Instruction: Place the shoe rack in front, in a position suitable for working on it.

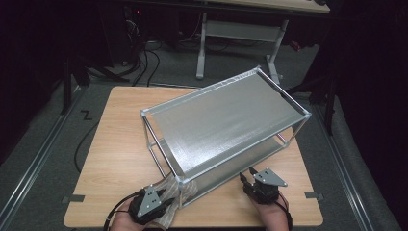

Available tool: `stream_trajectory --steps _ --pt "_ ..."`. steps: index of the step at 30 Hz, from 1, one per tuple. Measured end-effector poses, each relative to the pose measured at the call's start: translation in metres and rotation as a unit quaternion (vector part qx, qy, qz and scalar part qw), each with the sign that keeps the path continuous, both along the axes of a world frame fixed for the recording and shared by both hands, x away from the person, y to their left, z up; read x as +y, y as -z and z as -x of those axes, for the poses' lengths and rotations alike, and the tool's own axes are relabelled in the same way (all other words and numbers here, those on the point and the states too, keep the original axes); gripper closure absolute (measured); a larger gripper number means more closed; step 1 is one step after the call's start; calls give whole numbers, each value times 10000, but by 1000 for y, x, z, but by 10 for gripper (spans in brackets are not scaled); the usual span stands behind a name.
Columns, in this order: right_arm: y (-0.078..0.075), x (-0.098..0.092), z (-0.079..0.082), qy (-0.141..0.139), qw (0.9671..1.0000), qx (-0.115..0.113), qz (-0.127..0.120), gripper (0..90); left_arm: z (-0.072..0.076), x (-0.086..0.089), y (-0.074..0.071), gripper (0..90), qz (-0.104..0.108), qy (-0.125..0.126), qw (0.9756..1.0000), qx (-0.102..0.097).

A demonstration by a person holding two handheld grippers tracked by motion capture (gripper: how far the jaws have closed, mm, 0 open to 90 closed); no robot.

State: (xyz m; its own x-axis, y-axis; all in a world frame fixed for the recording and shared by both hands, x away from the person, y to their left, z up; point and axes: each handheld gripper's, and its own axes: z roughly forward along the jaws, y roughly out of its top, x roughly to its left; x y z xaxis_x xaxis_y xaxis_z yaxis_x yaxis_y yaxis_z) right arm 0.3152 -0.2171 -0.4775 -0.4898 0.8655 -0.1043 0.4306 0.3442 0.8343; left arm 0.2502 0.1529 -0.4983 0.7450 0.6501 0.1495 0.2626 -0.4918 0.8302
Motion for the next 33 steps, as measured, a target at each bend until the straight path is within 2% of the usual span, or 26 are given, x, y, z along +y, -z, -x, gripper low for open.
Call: stream_trajectory --steps 5,10,12,13,18,21,24,29,33 --pt "0 -1 1 15 10000 -5 7 555 -8 3 3 651 -39 -138 9999 23" --pt "0 -4 3 71 10000 0 13 555 -22 13 5 654 -74 -511 9986 -60" --pt "1 -6 5 93 10000 4 17 555 -29 18 5 654 22 -654 9979 8" --pt "1 -7 5 113 9999 1 19 554 -31 20 5 654 1 -705 9975 -9" --pt "1 -12 9 168 9999 20 9 548 -53 30 6 656 -93 -1154 9932 -87" --pt "2 -15 11 209 9998 60 -23 544 -67 38 6 656 -42 -1361 9907 -8" --pt "2 -16 13 243 9997 56 -42 544 -79 46 6 657 -73 -1564 9877 -10" --pt "2 -18 16 268 9996 60 -25 543 -96 61 5 659 -9 -1812 9834 128" --pt "2 -20 16 291 9995 91 -89 543 -105 69 5 660 23 -1968 9803 133"
